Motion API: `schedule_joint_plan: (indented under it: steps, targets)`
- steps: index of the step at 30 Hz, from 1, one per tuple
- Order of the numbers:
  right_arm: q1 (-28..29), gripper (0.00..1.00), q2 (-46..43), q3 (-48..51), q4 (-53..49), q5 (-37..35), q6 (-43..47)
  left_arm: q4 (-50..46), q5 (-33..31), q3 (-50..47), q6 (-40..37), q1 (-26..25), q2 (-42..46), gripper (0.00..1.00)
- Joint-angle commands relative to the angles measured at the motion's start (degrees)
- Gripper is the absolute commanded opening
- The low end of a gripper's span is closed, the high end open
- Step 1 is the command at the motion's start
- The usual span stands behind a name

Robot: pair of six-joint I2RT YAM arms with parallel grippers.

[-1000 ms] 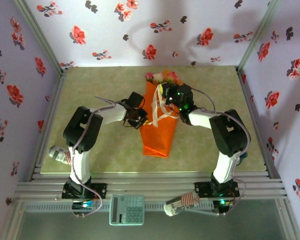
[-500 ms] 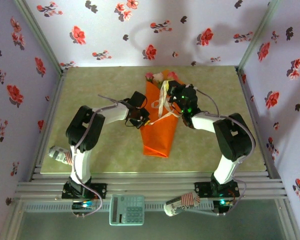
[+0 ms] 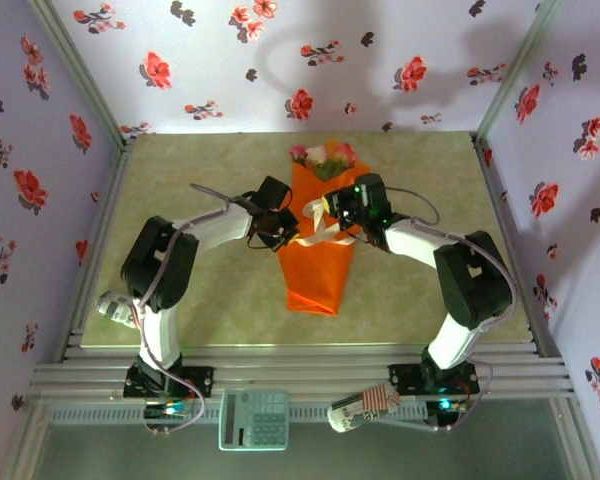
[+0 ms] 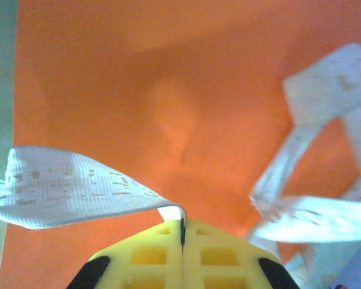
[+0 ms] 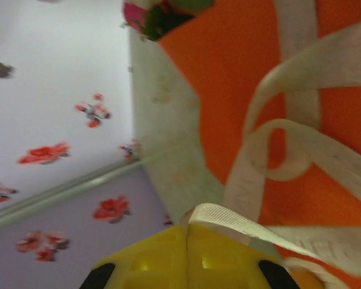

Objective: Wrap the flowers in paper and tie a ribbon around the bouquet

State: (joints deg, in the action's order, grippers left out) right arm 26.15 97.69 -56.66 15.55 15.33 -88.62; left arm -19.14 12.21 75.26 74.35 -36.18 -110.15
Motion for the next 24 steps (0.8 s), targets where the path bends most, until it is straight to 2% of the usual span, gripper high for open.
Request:
schedule_joint_plan:
  steps: [1, 4, 9, 16, 24]
  targets:
    - [0.6, 0.0, -1.8, -7.1, -21.5, 2.8, 12.8, -1.0, -1.4, -0.6, -2.3, -0.6, 2.7, 0.0]
    - [1.3, 0.0, 1.1, -14.7, -33.2, 1.8, 20.7, 0.4, -1.1, -1.3, -3.0, -0.7, 3.2, 0.0]
    - [2.8, 0.0, 6.9, -23.3, -42.4, 0.1, 29.9, 2.1, -1.1, -1.8, -3.9, -1.1, 3.8, 0.0]
    - [5.4, 0.0, 14.7, -29.7, -45.1, 0.8, 36.6, 4.0, -2.1, -3.7, -4.3, -1.3, 5.4, 0.0]
    - [5.4, 0.0, 20.6, -34.4, -46.4, -0.6, 41.2, 6.3, -2.6, -5.6, -4.1, -1.4, 7.0, 0.0]
